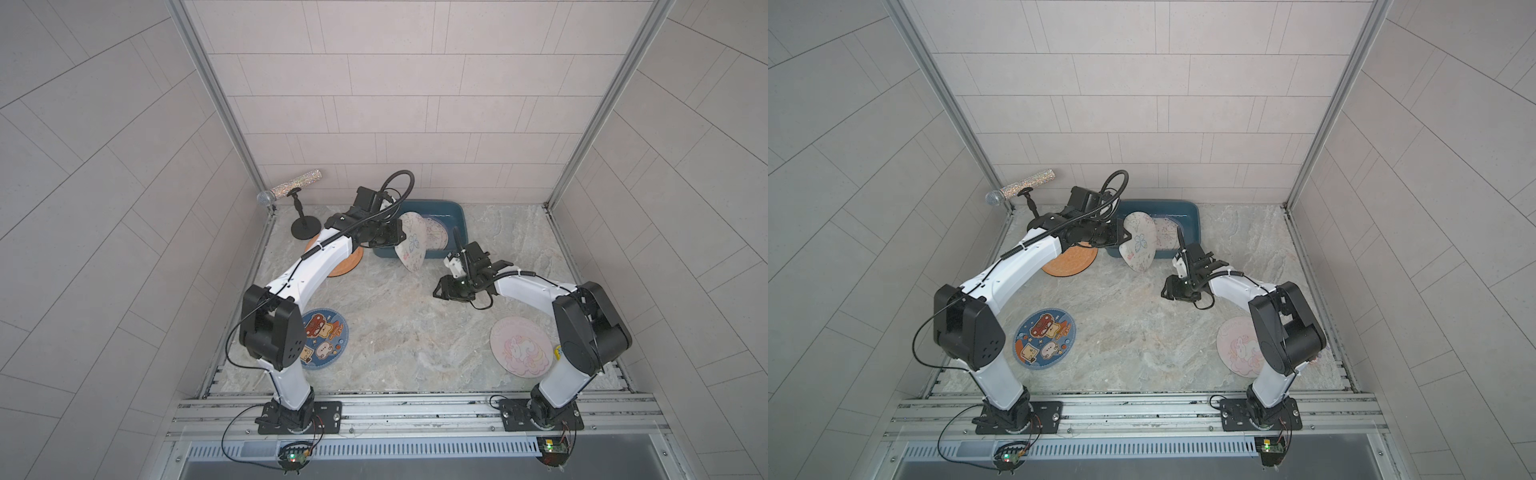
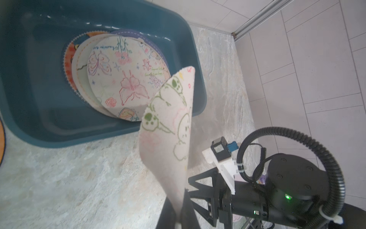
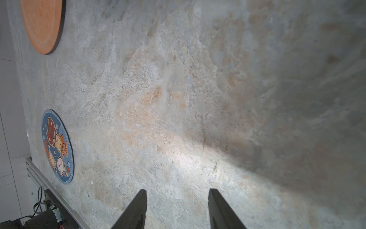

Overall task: Put the coasters into the storage box
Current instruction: Pick up the coaster from the center of the board, then place the coaster in the storage box.

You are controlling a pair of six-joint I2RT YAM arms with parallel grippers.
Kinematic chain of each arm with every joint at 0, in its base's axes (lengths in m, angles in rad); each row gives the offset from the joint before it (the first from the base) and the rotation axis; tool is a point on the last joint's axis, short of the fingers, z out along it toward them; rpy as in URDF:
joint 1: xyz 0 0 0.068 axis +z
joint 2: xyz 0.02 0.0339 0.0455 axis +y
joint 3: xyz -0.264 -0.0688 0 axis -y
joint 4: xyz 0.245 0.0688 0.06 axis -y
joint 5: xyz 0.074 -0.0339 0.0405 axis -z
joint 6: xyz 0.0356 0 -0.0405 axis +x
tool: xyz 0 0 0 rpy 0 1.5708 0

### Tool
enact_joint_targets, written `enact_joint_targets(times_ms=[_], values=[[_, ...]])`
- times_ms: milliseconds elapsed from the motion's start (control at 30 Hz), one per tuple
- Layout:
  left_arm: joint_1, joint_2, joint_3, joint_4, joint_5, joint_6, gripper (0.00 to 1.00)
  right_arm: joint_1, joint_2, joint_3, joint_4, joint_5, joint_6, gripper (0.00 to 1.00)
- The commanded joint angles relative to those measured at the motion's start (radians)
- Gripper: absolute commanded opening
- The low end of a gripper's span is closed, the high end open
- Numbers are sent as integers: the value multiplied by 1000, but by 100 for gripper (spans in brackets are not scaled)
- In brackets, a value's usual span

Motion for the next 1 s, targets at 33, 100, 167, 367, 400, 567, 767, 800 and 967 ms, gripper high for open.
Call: enact_joint_targets(times_ms=[33,100,167,367,400,567,767,800,967], values=[[-3,100,110,-10,30,18,0,-19,-46,-11,1,-21,4,53],[-4,148,162,-3,36,13,0,-29,-53,-14,3,-28,2,54],[-4,199,216,18,43,3,0,-40,-61,-19,3,-35,2,54],[-1,342,351,113,55,-30,0,-71,-84,-37,0,-49,4,54],[-2,372,385,110,61,-34,0,-76,-86,-39,-2,-50,4,54],[1,539,567,120,99,-79,0,-98,-93,-44,-17,-53,3,54],[21,667,657,173,106,-136,0,-118,-84,-30,-40,-55,-5,54],[27,678,660,178,102,-141,0,-120,-82,-27,-43,-56,-7,54],[61,715,652,133,48,-113,1,-128,-85,-19,-53,-54,-11,54]])
